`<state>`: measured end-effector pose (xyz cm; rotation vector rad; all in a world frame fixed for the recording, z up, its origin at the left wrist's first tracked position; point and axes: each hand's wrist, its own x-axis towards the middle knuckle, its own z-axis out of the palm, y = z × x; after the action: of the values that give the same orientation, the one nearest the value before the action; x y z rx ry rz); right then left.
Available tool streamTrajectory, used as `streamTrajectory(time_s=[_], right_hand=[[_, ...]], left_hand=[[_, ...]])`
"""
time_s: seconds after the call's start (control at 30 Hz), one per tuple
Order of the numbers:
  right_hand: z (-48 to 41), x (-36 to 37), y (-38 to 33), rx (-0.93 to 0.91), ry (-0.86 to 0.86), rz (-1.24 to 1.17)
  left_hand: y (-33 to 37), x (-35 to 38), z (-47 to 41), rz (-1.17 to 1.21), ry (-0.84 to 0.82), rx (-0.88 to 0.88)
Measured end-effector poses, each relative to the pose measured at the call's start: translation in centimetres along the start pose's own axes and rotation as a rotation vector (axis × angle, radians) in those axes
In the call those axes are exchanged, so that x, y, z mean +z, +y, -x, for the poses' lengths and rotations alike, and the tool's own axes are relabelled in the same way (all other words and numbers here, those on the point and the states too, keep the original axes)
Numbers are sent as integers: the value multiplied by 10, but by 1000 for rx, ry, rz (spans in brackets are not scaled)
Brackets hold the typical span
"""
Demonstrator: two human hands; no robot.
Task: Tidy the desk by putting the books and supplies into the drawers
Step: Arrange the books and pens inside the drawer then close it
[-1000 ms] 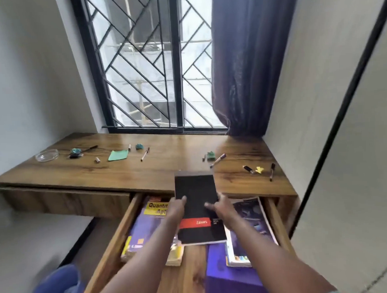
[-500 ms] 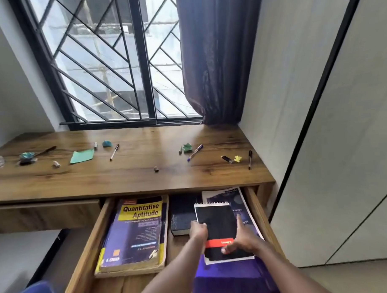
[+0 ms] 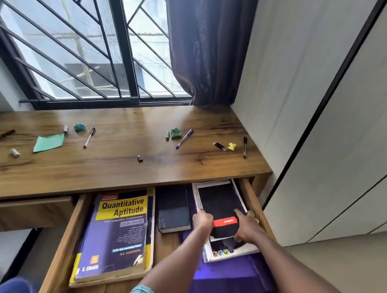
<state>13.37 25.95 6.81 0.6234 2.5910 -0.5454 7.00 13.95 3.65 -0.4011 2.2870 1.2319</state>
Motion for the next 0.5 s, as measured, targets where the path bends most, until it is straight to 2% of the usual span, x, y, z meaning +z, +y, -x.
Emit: streamTrajectory(time_s=[0.2,0.4,0.5], right_hand=[[-1,11,2,28,18,115],[-1,20,-7,109,31,137],[-10,8,-17,107,134,131]], left_hand=[[0,12,8,-195,2,-30],[2,20,18,-284,77,38],[9,10,18,-255,132,142]])
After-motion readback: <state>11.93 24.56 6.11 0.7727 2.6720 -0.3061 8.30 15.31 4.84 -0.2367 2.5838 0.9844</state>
